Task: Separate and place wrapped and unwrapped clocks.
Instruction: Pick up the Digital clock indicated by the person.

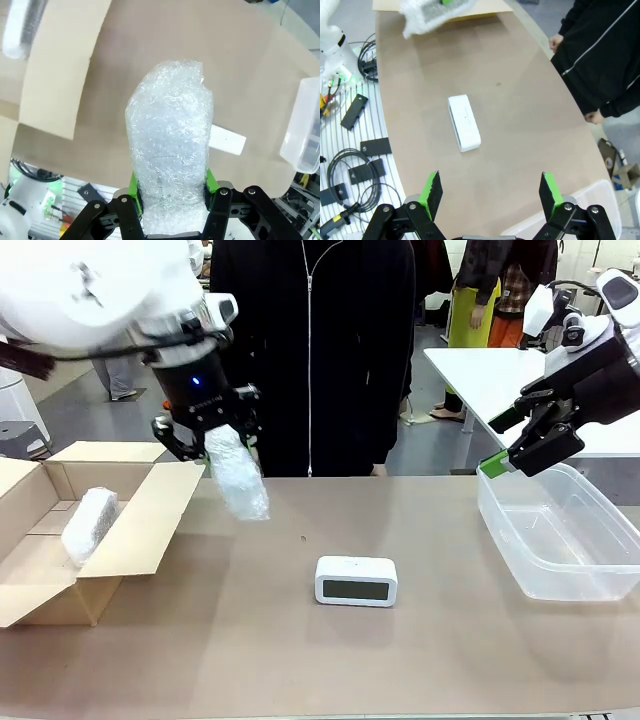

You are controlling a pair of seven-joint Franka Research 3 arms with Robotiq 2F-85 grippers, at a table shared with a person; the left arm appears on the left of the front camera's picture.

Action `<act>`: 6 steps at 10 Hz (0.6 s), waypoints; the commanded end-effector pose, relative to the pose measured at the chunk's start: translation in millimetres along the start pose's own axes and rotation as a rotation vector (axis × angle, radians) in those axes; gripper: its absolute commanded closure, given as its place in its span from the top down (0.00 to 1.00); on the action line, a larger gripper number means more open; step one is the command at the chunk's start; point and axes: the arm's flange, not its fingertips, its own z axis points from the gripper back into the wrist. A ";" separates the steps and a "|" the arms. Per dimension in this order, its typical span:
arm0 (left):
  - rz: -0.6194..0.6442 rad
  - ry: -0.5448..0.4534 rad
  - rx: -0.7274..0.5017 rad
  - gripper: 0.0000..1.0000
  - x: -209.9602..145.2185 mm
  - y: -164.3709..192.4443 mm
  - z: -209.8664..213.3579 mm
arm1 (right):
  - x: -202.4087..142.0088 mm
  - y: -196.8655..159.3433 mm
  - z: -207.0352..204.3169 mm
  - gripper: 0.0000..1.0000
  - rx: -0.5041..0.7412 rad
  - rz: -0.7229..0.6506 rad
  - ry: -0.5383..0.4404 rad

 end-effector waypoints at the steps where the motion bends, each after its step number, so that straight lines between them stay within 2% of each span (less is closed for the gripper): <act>1: -0.043 -0.013 -0.037 0.39 7.2 0.0 6.7 | 0.4 0.0 -1.8 1.00 0.022 -0.015 -0.017; 2: -0.067 0.042 -0.028 0.39 11.3 -3.4 -2.5 | 0.4 0.0 -1.8 1.00 0.022 -0.015 -0.017; 3: -0.014 -0.009 -0.011 0.39 -1.8 1.7 11.7 | 0.4 0.0 -1.8 1.00 0.022 -0.015 -0.017; 6: -0.014 -0.009 -0.011 0.39 -1.8 1.7 11.7 | 0.4 0.0 -1.8 1.00 0.022 -0.015 -0.017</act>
